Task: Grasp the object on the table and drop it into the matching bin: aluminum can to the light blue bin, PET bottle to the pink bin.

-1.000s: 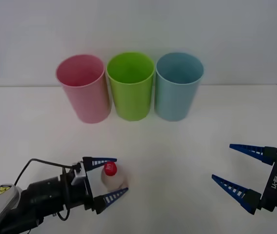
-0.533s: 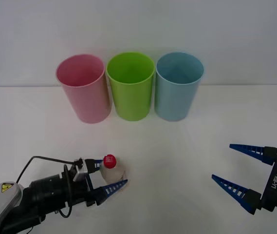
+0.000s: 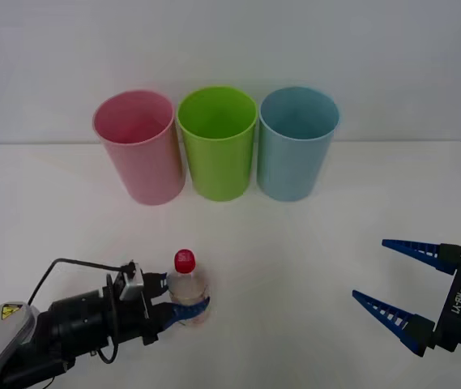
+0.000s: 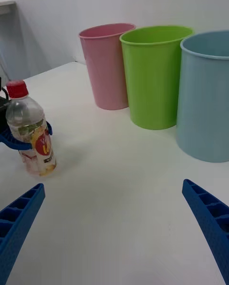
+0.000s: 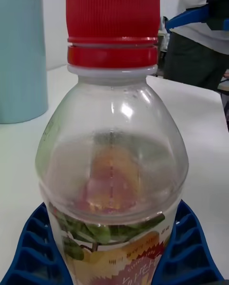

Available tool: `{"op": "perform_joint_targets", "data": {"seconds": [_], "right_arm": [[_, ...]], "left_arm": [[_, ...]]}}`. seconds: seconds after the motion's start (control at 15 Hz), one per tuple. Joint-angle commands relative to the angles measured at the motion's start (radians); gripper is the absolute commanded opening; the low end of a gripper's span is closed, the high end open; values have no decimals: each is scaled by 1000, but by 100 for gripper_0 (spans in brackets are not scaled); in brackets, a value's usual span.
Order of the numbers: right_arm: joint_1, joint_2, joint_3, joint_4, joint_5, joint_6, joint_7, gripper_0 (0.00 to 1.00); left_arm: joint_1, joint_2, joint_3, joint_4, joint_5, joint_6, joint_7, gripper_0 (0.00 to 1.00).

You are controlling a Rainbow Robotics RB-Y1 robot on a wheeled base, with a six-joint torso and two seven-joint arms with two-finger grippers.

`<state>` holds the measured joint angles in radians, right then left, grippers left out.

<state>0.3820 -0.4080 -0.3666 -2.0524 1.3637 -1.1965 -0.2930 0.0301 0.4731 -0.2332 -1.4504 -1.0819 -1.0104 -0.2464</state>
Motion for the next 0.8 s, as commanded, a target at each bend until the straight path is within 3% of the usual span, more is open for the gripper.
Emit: {"op": "perform_joint_targets", "data": {"seconds": [0.07, 0.2, 0.33, 0.6, 0.8], "right_arm": [[0, 0, 0, 0, 0, 0, 0, 100], [0, 0, 0, 0, 0, 0, 0, 100], [0, 0, 0, 0, 0, 0, 0, 100], [0, 0, 0, 0, 0, 0, 0, 100], [0, 0, 0, 0, 0, 0, 0, 100]], "left_arm": [[1, 4, 0, -2, 22, -2, 10, 10], [2, 7, 0, -19, 96, -2, 18, 3], [7, 38, 17, -114, 123, 52, 32, 1], [7, 179, 83, -317, 172, 179, 197, 1], [-6, 237, 173, -380, 171, 213, 312, 1]]}}
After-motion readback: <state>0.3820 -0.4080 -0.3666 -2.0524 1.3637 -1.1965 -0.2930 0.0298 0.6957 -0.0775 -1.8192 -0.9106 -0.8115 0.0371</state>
